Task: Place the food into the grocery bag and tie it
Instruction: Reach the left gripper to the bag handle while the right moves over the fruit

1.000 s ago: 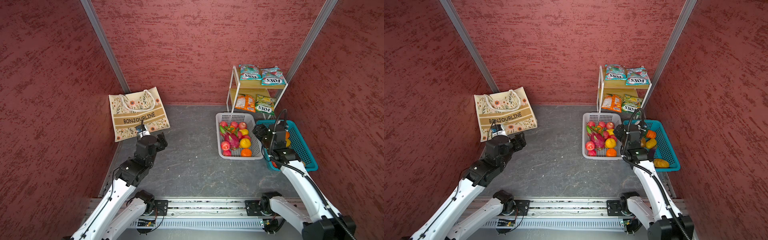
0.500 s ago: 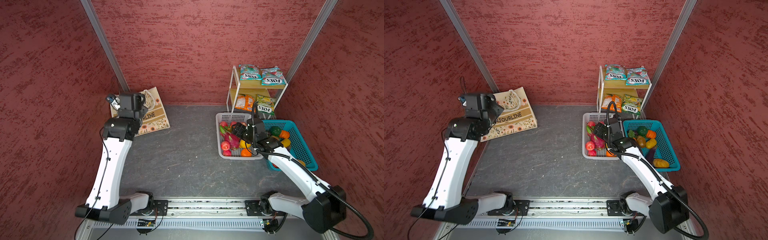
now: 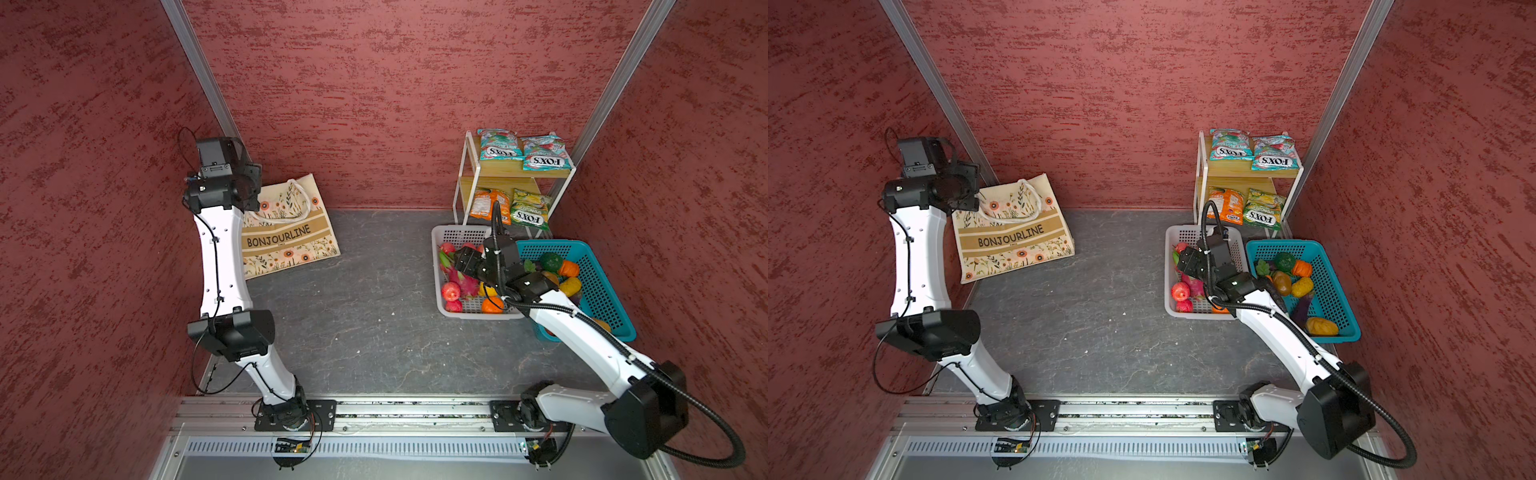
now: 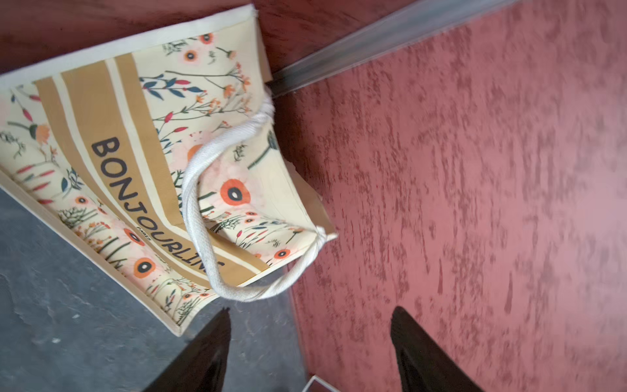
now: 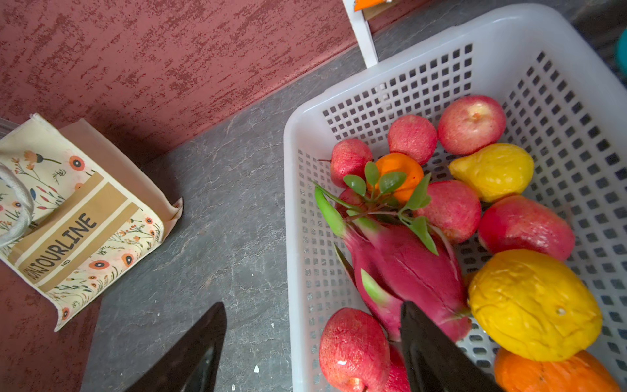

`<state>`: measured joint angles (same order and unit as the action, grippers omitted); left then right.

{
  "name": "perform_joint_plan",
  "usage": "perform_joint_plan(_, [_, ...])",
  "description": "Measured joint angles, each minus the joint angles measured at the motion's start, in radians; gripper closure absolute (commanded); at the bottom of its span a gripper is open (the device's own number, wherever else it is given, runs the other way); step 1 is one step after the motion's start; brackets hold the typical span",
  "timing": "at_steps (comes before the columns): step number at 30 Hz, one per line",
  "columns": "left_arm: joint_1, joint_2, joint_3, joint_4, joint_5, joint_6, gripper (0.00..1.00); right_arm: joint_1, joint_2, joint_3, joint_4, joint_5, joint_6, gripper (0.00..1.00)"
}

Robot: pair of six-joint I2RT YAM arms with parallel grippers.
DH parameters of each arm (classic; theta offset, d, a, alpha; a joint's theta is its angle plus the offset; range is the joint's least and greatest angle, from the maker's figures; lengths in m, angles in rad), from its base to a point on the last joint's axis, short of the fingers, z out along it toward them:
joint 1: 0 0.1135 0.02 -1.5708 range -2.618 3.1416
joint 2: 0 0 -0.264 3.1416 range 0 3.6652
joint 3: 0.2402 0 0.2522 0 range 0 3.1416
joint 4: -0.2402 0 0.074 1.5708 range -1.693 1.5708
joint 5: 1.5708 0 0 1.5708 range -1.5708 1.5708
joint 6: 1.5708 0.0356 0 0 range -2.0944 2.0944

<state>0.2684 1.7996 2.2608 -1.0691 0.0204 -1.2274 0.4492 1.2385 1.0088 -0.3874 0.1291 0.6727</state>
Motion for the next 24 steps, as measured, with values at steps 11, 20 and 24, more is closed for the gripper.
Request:
perform_joint_plan(11, [0.020,0.181,0.119,0.043,0.084,-0.216,0.23,0.000,0.001,-0.017,0.002,0.068,0.000,0.19])
perform_joint_plan(20, [0.036,0.341,0.283,-0.009,0.120,-0.263,0.21,0.000,0.034,-0.017,0.003,0.111,-0.005,0.19])
perform_joint_plan(24, [0.047,0.365,0.283,-0.035,0.136,-0.274,0.21,0.000,0.037,-0.018,0.003,0.132,-0.008,0.19])
